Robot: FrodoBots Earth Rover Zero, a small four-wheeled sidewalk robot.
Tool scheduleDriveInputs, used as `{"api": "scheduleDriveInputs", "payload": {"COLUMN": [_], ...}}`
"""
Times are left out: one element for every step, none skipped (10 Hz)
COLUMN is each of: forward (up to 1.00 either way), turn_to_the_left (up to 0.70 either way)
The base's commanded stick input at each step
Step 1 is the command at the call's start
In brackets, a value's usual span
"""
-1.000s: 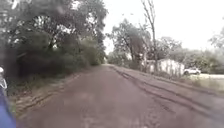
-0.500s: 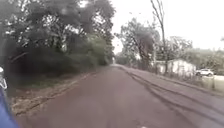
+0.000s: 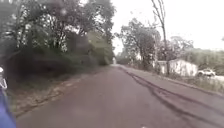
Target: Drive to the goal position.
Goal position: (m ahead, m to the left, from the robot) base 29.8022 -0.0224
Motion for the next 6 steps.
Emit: {"api": "scheduleDriveInputs", "payload": {"forward": [0.7,0.7,0.7,0.7,0.7,0.7], "turn_to_the_left": [-0.01,-0.01,-0.01,-0.01,-0.01,-0.01]}}
